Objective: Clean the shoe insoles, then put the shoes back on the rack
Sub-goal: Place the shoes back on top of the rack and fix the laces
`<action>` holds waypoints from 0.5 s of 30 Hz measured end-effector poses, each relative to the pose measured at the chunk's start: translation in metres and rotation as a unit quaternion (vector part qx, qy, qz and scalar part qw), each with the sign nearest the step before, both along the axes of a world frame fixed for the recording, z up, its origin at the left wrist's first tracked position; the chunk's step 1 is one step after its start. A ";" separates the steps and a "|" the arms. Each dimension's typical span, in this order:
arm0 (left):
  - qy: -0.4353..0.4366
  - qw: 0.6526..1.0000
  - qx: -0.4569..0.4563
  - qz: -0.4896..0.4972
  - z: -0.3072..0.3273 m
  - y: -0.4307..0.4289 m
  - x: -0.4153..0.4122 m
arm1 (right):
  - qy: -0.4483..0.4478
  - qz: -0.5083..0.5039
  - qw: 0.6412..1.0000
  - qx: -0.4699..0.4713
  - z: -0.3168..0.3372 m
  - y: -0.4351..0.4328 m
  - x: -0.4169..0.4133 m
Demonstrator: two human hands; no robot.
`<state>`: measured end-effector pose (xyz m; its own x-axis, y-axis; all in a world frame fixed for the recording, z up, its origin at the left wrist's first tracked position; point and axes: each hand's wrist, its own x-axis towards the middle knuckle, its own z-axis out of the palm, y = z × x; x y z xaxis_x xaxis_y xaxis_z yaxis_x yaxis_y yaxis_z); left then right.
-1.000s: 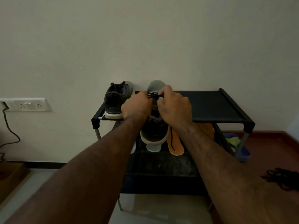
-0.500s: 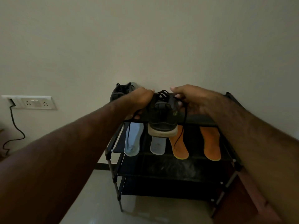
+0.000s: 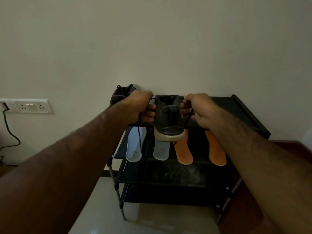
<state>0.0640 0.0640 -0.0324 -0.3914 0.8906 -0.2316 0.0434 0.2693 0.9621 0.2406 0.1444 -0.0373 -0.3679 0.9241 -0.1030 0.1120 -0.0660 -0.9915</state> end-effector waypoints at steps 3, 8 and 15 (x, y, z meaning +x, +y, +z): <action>0.079 0.995 -0.029 -0.045 0.002 -0.003 -0.006 | -0.061 0.063 0.996 0.014 0.014 -0.001 0.000; 0.159 0.987 -0.028 -0.029 0.009 0.001 0.004 | -0.181 0.080 0.971 0.132 0.021 0.004 -0.013; -0.029 0.999 0.019 0.033 0.006 0.008 0.014 | -0.083 -0.005 0.993 0.084 0.006 0.008 -0.011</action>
<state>0.0777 0.0716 -0.0266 -0.4369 0.8714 -0.2232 -0.0304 0.2336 0.9718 0.2301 0.1519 -0.0312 -0.3497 0.9369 -0.0057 0.2745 0.0967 -0.9567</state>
